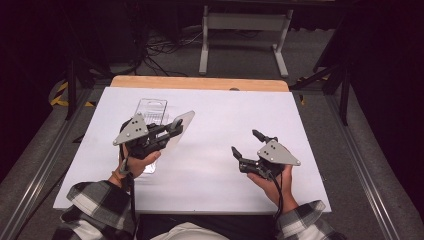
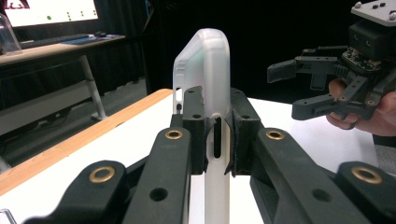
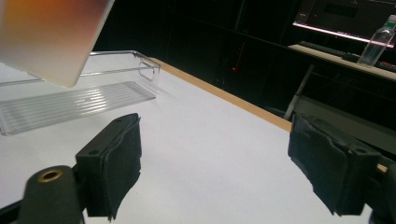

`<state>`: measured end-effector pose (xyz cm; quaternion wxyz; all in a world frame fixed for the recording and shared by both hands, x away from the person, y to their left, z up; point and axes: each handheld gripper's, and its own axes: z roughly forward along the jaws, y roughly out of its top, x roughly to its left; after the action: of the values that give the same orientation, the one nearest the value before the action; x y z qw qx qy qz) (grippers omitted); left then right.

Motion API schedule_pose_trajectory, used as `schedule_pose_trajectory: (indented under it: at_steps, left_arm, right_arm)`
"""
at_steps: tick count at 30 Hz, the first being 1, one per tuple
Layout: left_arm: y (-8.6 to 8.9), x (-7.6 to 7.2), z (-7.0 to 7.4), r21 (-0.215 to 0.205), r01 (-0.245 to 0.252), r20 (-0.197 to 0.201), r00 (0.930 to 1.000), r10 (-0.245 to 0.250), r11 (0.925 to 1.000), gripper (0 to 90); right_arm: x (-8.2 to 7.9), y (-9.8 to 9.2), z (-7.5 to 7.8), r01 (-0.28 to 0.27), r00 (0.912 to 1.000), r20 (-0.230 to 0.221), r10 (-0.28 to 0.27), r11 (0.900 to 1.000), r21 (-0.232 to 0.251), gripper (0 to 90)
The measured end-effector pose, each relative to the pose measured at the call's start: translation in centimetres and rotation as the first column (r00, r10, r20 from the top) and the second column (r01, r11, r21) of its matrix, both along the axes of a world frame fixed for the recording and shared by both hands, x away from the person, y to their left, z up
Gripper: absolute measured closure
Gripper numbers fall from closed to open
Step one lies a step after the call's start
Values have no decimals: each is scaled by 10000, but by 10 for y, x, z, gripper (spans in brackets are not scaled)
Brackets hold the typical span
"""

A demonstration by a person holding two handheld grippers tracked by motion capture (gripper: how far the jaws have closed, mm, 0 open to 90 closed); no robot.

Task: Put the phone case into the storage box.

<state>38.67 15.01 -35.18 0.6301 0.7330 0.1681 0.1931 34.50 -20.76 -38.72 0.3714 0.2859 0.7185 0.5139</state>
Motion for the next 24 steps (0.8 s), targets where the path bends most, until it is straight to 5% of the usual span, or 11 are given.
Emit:
schedule_pose_trajectory:
  at_steps: [24]
  left_arm:
    - [5,0,3,168,-2,35,10000,1,9999,807]
  right_arm:
    - [-11,-10,-12,-121,9999,95,124,9995,-308,98]
